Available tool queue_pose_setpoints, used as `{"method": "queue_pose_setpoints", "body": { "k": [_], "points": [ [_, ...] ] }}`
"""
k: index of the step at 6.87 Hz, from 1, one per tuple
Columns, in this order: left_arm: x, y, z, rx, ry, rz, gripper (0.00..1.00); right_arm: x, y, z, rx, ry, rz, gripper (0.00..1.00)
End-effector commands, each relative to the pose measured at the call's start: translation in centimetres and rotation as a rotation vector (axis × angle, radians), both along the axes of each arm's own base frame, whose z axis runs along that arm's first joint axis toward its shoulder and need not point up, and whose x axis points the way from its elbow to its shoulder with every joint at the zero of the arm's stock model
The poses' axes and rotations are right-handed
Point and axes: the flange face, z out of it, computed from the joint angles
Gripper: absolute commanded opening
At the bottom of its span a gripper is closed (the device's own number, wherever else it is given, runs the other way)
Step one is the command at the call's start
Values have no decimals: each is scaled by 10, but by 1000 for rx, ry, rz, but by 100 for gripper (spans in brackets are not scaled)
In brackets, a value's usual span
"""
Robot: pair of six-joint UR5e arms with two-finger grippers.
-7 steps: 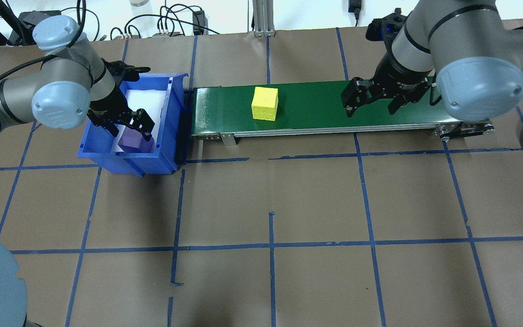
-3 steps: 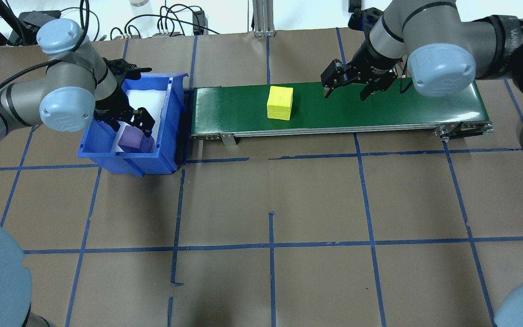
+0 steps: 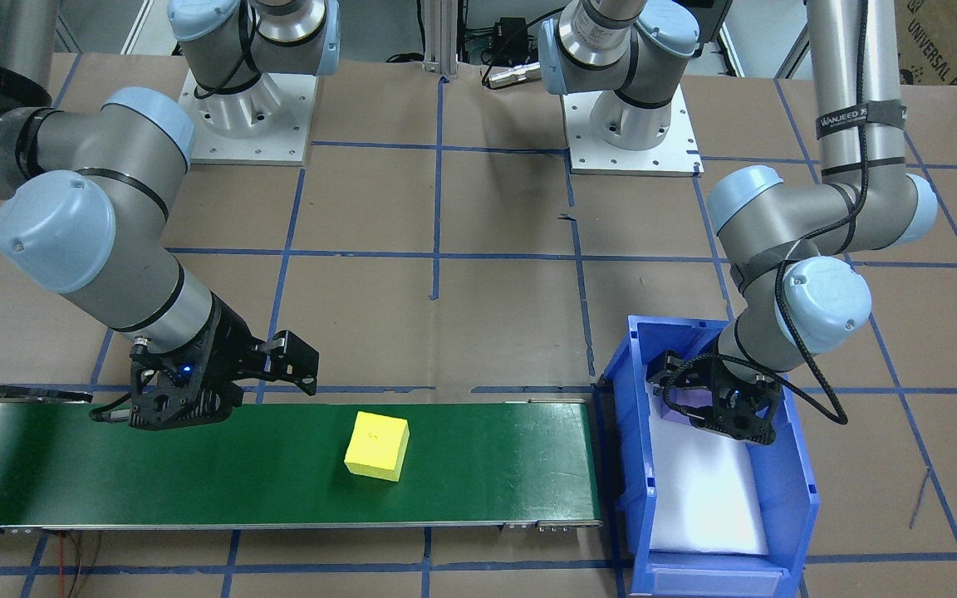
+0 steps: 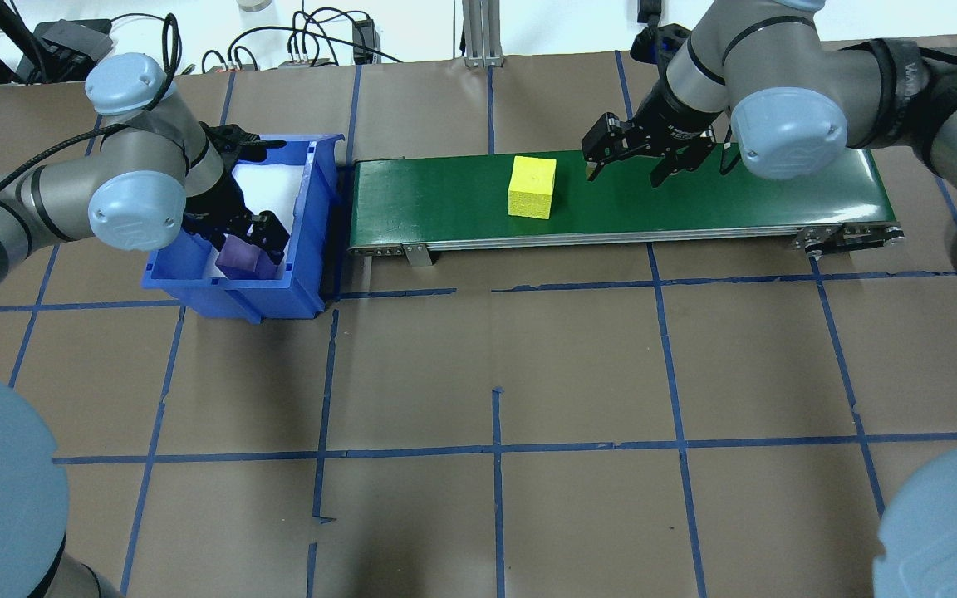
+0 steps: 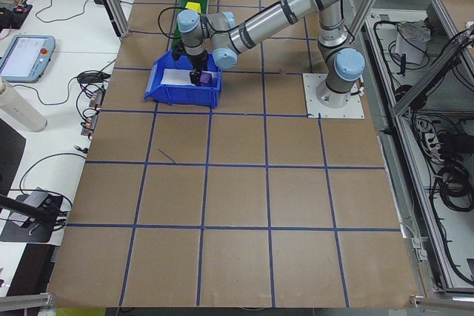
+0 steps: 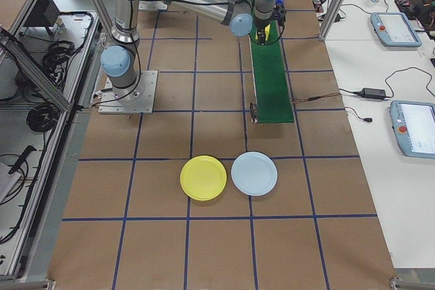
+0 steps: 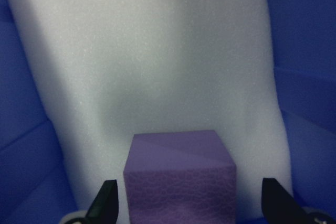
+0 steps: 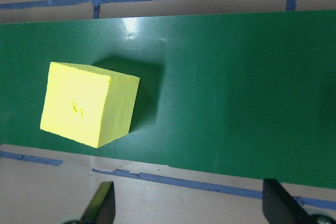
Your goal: Move block left to right into plate
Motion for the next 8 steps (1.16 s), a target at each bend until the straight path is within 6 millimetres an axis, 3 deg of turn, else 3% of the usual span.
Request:
{"method": "queue_pose_setpoints", "body": {
  "k": [1, 2, 3, 4, 6, 7, 8],
  "points": [
    [0, 0, -10, 15, 2, -13, 73, 0, -4, -3, -5, -3, -12, 100],
    [1, -2, -8, 10, 2, -40, 47, 0, -5, -3, -20, -4, -24, 100],
    [1, -5, -4, 3, 1, -40, 39, 0, -4, -2, -23, -4, -25, 100],
    [3, -13, 11, -23, -5, -33, 39, 0, -3, 2, -43, -1, -30, 99],
    [6, -37, 84, -156, -26, 54, 40, 0, -3, -5, -43, -5, -36, 100],
    [2, -36, 109, -175, -25, 126, 41, 0, -5, -5, -44, -5, -36, 100],
    [-18, -36, 133, -205, -16, 180, 44, 3, -9, -11, -36, -31, -35, 100]
  ]
}}
